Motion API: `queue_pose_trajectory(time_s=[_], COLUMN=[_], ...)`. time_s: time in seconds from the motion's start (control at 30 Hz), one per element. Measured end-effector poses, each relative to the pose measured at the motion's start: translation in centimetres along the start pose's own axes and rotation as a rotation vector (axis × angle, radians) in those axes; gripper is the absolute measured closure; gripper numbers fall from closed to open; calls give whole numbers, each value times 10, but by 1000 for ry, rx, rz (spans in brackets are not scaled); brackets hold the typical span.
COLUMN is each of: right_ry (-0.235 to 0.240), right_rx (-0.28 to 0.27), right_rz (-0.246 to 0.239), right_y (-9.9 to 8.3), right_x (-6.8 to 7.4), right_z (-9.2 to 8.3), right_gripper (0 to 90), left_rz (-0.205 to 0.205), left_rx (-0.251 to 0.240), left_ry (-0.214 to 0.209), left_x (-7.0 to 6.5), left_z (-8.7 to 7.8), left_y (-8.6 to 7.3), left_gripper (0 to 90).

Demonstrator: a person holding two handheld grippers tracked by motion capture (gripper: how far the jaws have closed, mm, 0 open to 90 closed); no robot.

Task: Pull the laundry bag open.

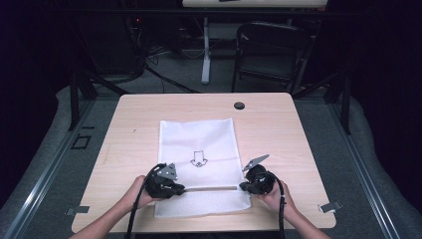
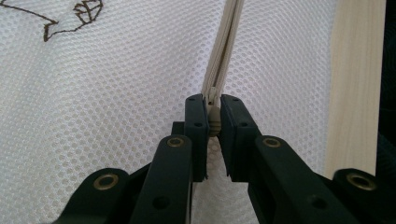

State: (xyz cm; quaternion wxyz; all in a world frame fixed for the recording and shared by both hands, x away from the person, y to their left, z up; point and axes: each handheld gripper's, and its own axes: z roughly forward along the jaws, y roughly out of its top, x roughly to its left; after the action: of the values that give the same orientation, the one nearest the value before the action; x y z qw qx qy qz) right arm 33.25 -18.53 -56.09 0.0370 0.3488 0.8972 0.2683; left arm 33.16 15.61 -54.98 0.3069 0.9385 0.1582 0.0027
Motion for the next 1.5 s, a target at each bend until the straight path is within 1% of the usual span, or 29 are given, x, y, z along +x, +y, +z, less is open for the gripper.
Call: queue_pose_trajectory(time_s=[0.03,0.1,0.17,0.2,0.23,0.27,0.3,0.4,0.47,0.5,0.67,0.73,0.8,0.87,0.9,0.93,1.0,1.1,1.13,1.17,1.2,1.27,1.3,1.33,1.37,1.43,1.47,1.5], right_ry=[1,0,2,3,2,2,1,-2,0,-1,-6,-7,-4,-15,-16,-16,-15,-16,-16,-14,-13,-13,-7,-14,-14,-14,-16,-16], right_rx=[0,0,0,3,1,0,0,4,2,2,-2,-2,2,8,12,11,7,11,6,7,11,9,3,8,9,16,18,19], right_rz=[1,0,3,0,0,4,4,2,1,2,9,10,10,2,-3,-2,4,0,5,5,2,3,8,5,7,1,1,1], right_y=[0,0,0,0,0,0,0,0,0,0,0,0,0,0,0,0,0,0,0,0,0,-1,-1,-1,-1,0,0,0], right_x=[0,0,0,0,0,0,0,0,0,0,1,1,1,2,2,2,2,2,2,2,2,2,2,2,2,2,2,2], right_z=[0,0,0,0,0,0,0,0,0,0,0,0,0,-1,-1,-1,-1,-1,0,-1,-1,-1,-1,-1,-1,-1,-1,-1], right_gripper=[900,900,900,900,900,900,900,900,900,900,900,900,900,900,900,900,900,900,900,900,900,900,900,900,900,900,900,900], left_rz=[-5,1,-10,-5,-9,-10,-12,-27,-26,-19,-20,-18,-30,-26,-27,-33,-29,-30,-29,-26,-31,-54,-69,-88,-93,-104,-106,-102], left_rx=[-2,6,-1,8,0,7,4,0,3,9,7,19,9,17,12,10,11,11,13,27,24,31,28,15,22,15,8,8], left_ry=[0,3,-6,4,0,2,1,5,8,14,9,17,9,13,14,6,9,3,5,16,15,33,40,46,55,62,58,63], left_x=[0,0,2,1,1,2,2,4,4,3,4,4,5,5,5,6,7,7,6,7,8,11,13,14,15,16,16,16], left_z=[0,0,-1,0,-1,-1,-2,-5,-6,-7,-7,-7,-8,-8,-9,-9,-9,-10,-9,-10,-11,-14,-17,-19,-22,-26,-27,-27], left_y=[0,0,-1,-1,-2,-2,-4,-9,-9,-9,-9,-9,-10,-10,-10,-11,-10,-10,-10,-11,-13,-20,-24,-28,-31,-35,-35,-35], left_gripper=[823,823,824,823,824,824,824,823,823,823,823,824,824,823,823,824,823,824,823,823,823,823,823,823,823,823,823,823])
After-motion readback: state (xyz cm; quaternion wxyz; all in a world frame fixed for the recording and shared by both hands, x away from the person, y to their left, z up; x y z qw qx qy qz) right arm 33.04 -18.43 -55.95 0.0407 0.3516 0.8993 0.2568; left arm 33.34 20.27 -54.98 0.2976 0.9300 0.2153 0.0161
